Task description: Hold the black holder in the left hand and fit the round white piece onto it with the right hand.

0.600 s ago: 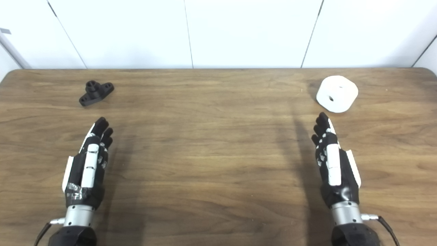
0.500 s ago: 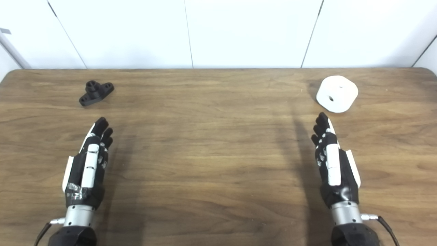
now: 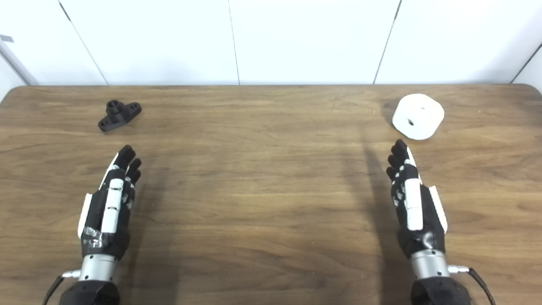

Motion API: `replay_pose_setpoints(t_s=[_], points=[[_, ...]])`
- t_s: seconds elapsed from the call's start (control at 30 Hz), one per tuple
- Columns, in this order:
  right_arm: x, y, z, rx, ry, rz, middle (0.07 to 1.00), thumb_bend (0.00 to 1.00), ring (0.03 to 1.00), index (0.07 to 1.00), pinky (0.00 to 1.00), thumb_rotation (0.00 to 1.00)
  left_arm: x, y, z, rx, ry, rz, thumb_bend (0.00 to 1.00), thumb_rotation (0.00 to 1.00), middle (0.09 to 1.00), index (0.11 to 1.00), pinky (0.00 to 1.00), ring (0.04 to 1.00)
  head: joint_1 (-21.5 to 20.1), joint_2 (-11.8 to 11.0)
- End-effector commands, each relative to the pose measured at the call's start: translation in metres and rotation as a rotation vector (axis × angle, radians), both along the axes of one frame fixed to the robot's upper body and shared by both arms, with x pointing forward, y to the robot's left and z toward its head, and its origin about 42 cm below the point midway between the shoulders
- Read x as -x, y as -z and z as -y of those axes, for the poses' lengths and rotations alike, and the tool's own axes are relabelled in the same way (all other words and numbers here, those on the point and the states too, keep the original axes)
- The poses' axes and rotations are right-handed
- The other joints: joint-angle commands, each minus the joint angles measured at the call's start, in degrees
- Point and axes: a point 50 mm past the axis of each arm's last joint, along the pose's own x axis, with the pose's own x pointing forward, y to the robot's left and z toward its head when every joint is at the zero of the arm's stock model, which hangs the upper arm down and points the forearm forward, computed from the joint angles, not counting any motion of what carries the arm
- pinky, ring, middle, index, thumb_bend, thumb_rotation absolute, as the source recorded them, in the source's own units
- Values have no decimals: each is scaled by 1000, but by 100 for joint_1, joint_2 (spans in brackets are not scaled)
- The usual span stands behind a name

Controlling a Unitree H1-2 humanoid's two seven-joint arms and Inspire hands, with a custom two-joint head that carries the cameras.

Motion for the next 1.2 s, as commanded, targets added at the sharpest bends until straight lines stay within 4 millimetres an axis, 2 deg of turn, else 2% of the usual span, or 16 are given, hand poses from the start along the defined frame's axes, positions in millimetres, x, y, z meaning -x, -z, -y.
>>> replay_pose_setpoints(t_s=[0.0,0.17,0.3,0.37,0.77,0.9,1.0,1.07,1.1,1.17], points=[[14,-1,6,17,2,28,990,534,996,980,1000,1000,14,0,3,-25,-11,8,342,738,963,949,1000,963,160,-89],[16,5,14,13,-6,27,991,511,997,976,1000,1000,18,5,13,-46,-7,6,366,739,970,956,1000,970,706,-492],[18,10,19,14,-8,13,996,523,1000,987,1000,1000,20,12,19,-38,-6,16,412,730,964,951,1000,959,895,-719],[17,12,20,12,-6,9,996,526,1000,987,1000,1000,20,15,20,-41,-4,17,390,727,962,951,1000,954,952,-821],[16,22,22,11,-14,-1,1000,602,1000,989,1000,1000,21,25,23,-39,10,14,385,746,977,964,1000,979,953,-1120],[15,24,23,11,-10,-9,999,620,1000,985,1000,1000,22,25,24,-71,-3,-11,389,737,975,966,997,979,897,-1107],[14,25,23,-1,-3,-3,983,611,1000,967,1000,1000,23,22,22,-112,-15,-25,398,658,972,964,997,982,858,-1094],[14,25,23,0,-3,0,978,606,995,961,1000,1000,22,20,21,-147,-24,-22,418,470,957,959,984,969,838,-1087],[14,25,23,2,-4,0,977,606,995,960,1000,1000,22,15,21,-187,-41,-23,421,438,954,957,981,966,819,-1077],[14,25,23,4,-7,0,987,610,999,969,1000,1000,21,9,20,-245,-69,-25,507,335,946,953,970,959,781,-1068]])
